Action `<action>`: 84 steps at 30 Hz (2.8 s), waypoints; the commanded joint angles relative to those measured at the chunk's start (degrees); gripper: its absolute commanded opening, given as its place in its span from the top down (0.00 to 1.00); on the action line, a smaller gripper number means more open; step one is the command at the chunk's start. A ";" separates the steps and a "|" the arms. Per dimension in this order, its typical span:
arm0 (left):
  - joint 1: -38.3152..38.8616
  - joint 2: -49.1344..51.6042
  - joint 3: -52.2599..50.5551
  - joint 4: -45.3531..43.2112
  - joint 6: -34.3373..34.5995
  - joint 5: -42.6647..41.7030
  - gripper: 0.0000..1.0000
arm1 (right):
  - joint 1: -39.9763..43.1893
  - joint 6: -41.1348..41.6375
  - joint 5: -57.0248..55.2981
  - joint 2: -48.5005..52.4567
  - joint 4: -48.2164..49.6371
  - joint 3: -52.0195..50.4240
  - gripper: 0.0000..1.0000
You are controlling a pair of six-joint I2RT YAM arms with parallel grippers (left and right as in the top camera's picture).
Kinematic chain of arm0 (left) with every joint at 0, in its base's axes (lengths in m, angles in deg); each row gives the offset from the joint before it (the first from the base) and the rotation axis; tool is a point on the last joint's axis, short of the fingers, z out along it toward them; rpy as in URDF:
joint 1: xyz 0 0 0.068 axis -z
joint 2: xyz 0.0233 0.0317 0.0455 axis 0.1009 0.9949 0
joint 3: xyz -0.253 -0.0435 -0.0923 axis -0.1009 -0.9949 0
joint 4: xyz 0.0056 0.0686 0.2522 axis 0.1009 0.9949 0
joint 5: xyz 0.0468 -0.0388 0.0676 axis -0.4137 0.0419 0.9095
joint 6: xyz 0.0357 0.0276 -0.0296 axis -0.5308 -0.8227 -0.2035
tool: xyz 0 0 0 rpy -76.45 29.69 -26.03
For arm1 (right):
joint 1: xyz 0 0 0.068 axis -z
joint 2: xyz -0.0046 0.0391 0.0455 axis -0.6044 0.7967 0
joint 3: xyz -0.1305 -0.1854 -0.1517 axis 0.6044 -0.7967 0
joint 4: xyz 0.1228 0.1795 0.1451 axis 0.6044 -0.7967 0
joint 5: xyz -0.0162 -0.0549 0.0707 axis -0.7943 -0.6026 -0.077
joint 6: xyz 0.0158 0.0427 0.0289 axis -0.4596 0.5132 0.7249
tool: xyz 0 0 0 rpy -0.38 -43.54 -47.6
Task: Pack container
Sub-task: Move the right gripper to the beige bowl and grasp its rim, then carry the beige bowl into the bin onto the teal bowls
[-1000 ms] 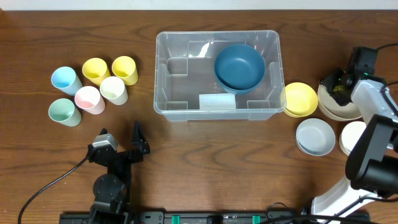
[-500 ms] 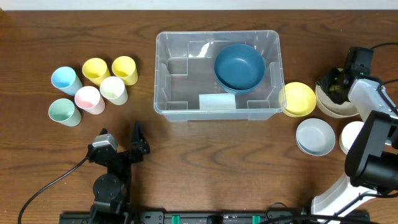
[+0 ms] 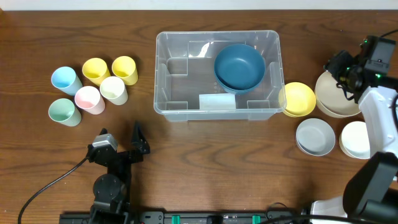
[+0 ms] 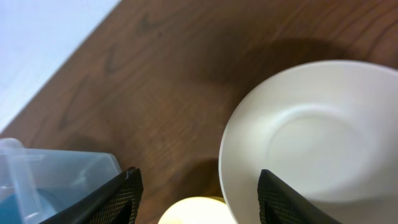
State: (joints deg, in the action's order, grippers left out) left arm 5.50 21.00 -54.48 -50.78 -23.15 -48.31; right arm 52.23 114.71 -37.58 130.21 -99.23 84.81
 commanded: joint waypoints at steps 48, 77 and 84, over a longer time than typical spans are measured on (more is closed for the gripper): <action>-0.28 -0.31 -1.36 1.73 -0.94 0.63 0.02 | -4.76 -6.56 1.36 -13.81 1.51 4.57 0.99; -0.28 -0.31 -1.36 1.73 -0.94 0.66 0.02 | -42.53 -12.96 -10.08 1.57 8.26 4.57 0.99; -0.28 -0.31 -1.36 1.73 -0.94 0.66 0.02 | -42.45 -13.42 -10.29 6.25 11.58 4.57 0.45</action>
State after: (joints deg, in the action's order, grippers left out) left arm 5.50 21.00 -54.48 -50.78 -23.15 -48.31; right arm 9.96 102.20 -46.67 135.13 -88.39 88.46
